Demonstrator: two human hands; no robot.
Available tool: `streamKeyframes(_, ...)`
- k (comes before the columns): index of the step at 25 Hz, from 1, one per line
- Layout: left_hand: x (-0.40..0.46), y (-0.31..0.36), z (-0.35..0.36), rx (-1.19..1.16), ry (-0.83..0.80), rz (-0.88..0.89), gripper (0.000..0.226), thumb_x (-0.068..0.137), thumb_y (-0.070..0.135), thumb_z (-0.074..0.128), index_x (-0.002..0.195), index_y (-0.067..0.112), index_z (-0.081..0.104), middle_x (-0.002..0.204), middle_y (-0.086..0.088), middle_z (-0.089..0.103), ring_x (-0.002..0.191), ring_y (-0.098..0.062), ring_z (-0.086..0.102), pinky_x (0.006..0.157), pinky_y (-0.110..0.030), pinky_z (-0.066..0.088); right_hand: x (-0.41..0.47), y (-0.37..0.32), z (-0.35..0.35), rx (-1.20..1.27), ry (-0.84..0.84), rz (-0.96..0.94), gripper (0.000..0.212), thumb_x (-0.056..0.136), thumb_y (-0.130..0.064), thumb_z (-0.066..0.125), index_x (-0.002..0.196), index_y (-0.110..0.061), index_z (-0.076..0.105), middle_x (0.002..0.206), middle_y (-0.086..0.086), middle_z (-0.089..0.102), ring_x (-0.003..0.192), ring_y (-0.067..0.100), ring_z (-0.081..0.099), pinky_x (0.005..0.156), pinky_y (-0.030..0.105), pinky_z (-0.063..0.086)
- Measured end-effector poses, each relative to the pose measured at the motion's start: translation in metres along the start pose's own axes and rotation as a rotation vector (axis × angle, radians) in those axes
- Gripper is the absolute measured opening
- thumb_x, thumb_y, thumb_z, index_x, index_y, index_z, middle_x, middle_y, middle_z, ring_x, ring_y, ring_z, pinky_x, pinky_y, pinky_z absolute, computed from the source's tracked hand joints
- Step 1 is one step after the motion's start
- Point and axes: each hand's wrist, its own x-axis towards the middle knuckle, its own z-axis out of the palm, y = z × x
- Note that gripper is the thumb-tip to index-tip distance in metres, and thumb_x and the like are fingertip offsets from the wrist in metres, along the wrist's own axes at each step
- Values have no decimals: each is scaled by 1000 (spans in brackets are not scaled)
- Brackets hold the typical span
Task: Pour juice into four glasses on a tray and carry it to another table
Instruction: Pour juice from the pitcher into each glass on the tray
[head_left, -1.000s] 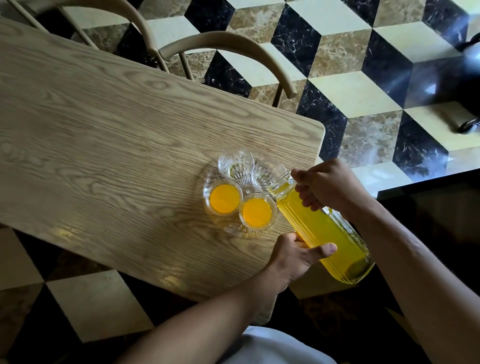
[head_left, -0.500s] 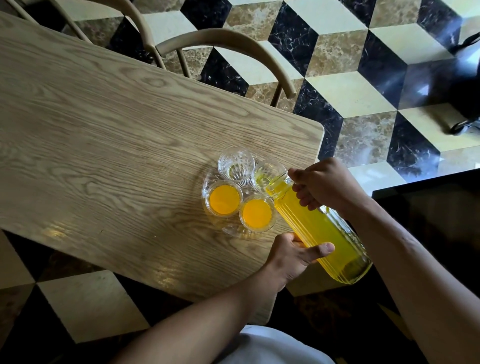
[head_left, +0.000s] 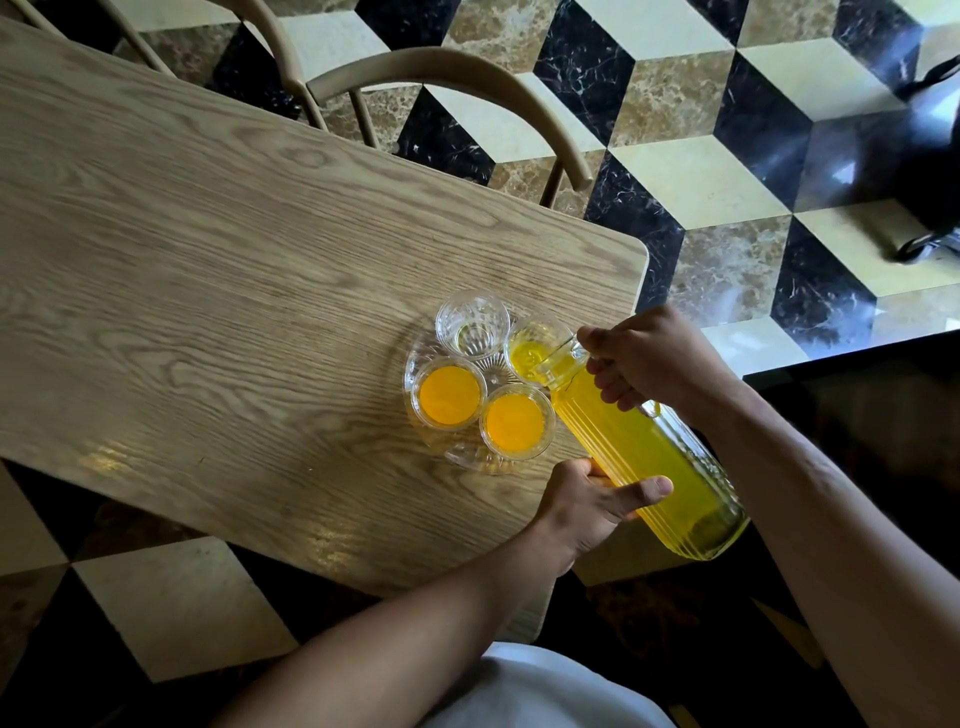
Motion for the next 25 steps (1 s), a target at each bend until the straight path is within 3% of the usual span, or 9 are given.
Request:
streamKeyframes(6,-2,2,2,-21,-4,-9,88,45,62,102,101,7,62,94,-11,66,97,-26,69,98,-58,63,2,-2,1,-5,1,15,45,98,-35,68,74,2,74,64,15,75,46,20,68,47,30,60)
streamKeyframes(10,-1,3,2,-34,5,-27,79,53,52,100,105,4,64,98,-11,67,100,-24,71,96,-52,64,3,-3,1,2,0,22,44,98,-35,68,73,1,73,62,14,73,47,21,68,48,31,61)
streamKeyframes(16,-3,9,4,-61,13,-32,69,56,46,100,95,6,60,93,-11,63,99,-22,72,92,-48,66,4,-4,-1,1,-1,23,44,98,-35,68,75,2,73,65,15,74,52,25,70,52,34,61)
streamKeyframes(21,-4,11,5,-88,14,-18,58,61,41,99,79,17,50,81,-8,49,92,-18,67,85,-38,68,6,-5,-1,-5,-4,31,45,98,-36,68,74,2,73,62,13,73,50,23,69,52,34,62)
streamKeyframes(25,-4,10,3,-99,24,-13,54,70,32,98,77,20,46,61,12,47,90,-17,64,91,-45,67,9,-5,0,-13,-2,31,45,98,-36,68,73,1,73,56,9,71,46,20,69,48,31,61)
